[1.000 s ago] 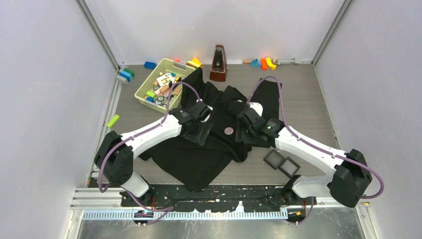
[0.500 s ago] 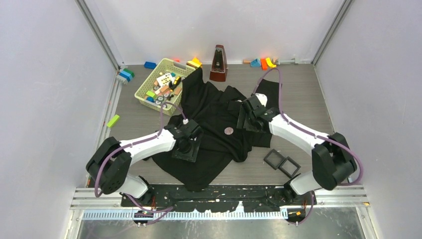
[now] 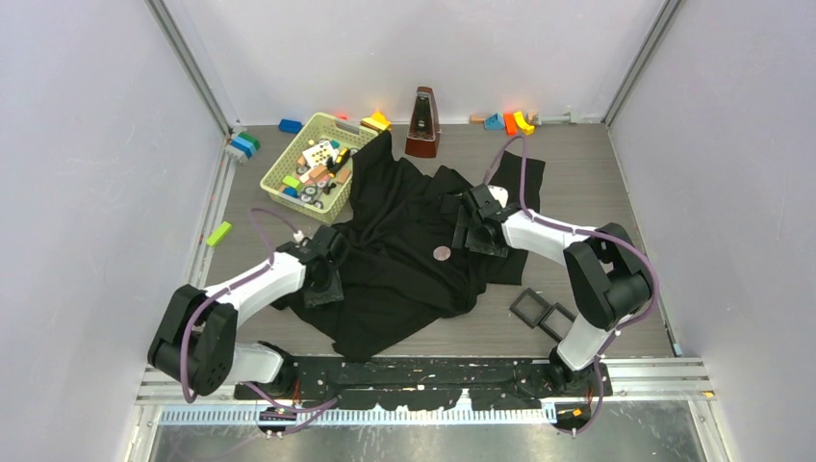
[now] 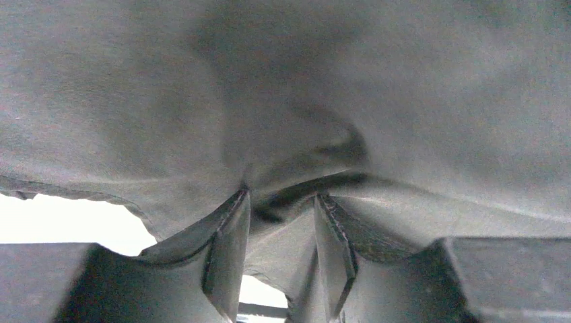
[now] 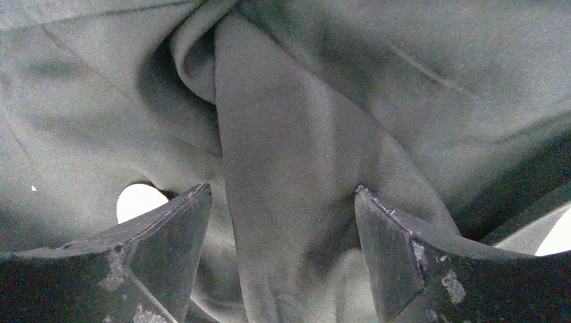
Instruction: Remove the brooch from the garment
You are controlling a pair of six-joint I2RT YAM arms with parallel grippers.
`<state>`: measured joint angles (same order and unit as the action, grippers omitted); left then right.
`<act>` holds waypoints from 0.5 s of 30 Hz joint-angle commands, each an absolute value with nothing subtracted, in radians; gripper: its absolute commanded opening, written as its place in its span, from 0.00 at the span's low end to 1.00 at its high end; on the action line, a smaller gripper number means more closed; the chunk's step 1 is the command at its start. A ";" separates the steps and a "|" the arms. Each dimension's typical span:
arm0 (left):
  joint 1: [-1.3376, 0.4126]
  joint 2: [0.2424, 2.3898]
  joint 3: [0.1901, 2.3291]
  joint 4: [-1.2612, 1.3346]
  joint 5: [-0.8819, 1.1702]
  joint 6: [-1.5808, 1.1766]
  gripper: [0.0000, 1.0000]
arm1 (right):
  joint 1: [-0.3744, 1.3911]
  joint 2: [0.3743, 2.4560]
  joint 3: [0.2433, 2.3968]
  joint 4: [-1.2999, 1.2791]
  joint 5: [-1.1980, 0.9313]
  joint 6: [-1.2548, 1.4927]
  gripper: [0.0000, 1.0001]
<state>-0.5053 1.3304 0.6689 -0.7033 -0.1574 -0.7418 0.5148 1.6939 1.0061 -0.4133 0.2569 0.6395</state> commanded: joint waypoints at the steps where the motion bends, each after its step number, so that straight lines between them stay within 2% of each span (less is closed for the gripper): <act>1: -0.377 1.323 0.629 -0.647 -0.218 -0.758 0.41 | 0.517 1.679 0.981 -0.346 0.210 0.660 0.83; 7: -0.261 1.311 0.647 -0.639 -0.294 -0.793 0.40 | 0.526 1.649 0.899 -0.324 0.124 0.660 0.76; 15: -0.286 1.227 0.740 -0.724 -0.338 -0.738 0.41 | 0.527 1.551 0.882 -0.367 0.167 0.634 0.72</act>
